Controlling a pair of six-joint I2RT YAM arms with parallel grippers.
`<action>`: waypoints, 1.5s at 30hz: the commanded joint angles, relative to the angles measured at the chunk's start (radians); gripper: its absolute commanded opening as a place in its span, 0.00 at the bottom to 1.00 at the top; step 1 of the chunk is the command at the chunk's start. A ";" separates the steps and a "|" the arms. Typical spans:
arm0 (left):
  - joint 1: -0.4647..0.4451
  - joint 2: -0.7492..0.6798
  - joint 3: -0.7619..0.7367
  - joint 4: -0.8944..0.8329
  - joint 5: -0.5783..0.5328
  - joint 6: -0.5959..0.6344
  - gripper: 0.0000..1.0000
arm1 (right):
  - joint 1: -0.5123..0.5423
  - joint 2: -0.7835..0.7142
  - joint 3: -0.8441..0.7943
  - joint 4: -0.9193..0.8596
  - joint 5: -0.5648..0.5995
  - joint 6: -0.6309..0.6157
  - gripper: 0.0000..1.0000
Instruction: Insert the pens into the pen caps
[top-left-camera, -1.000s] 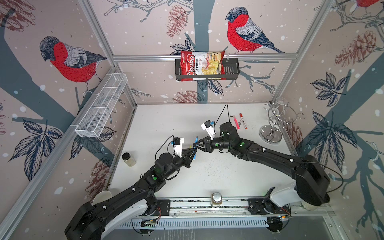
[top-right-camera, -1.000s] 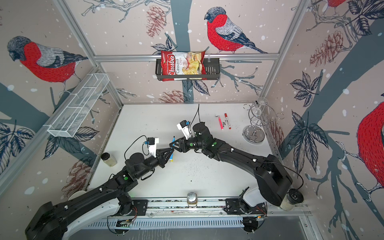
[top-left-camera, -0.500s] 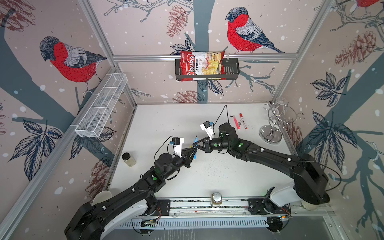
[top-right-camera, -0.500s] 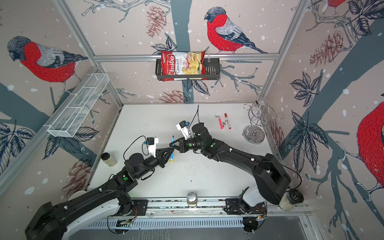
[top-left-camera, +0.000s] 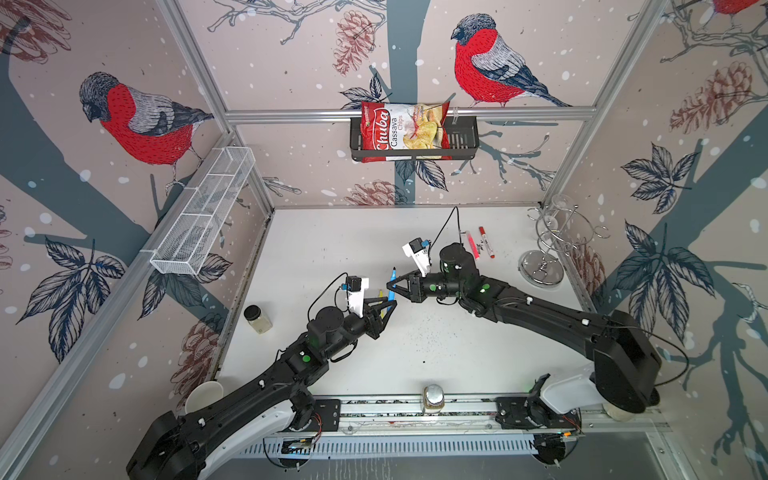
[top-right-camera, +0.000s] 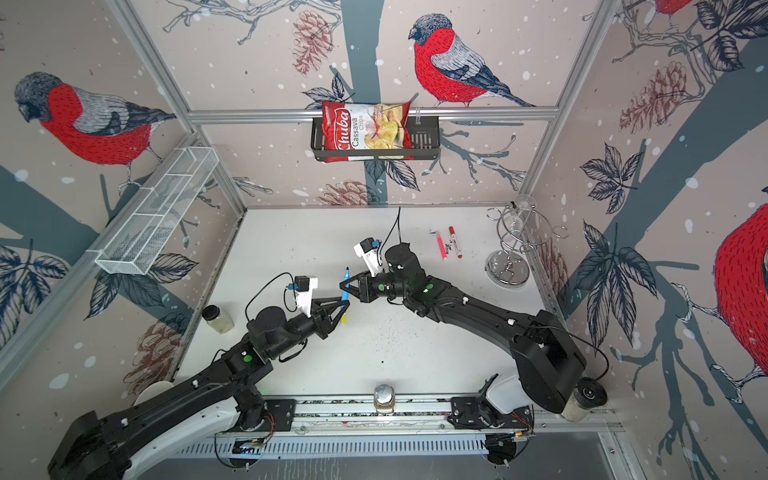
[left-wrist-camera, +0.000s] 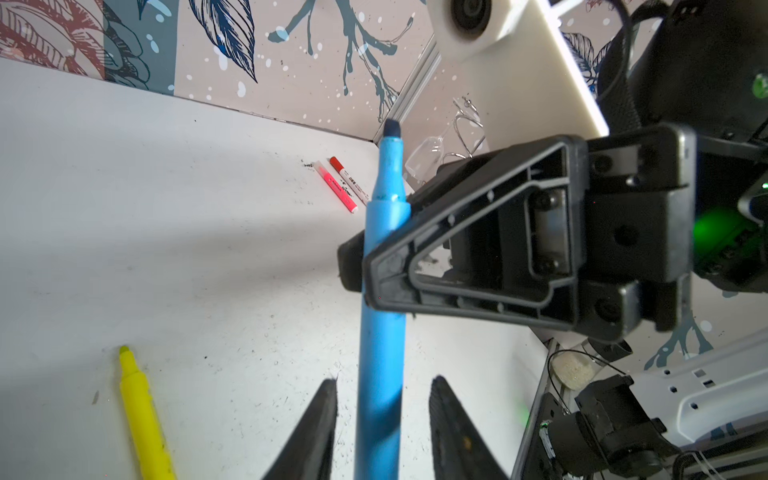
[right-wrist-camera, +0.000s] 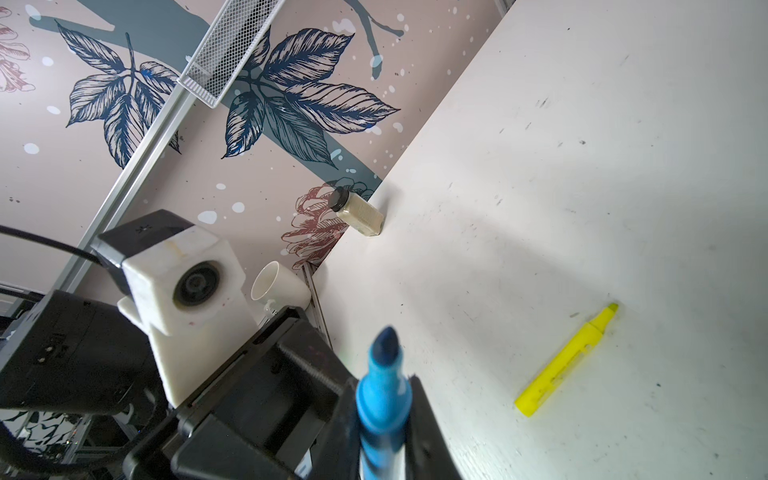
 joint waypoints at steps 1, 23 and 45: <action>0.000 -0.015 0.007 -0.010 0.020 0.008 0.36 | 0.007 -0.008 0.014 -0.003 0.005 -0.029 0.06; 0.000 0.025 0.072 -0.078 0.079 0.028 0.25 | 0.039 -0.029 0.040 -0.054 0.025 -0.083 0.06; 0.000 0.015 0.053 -0.062 0.046 0.019 0.00 | 0.040 -0.055 0.013 -0.034 0.040 -0.071 0.17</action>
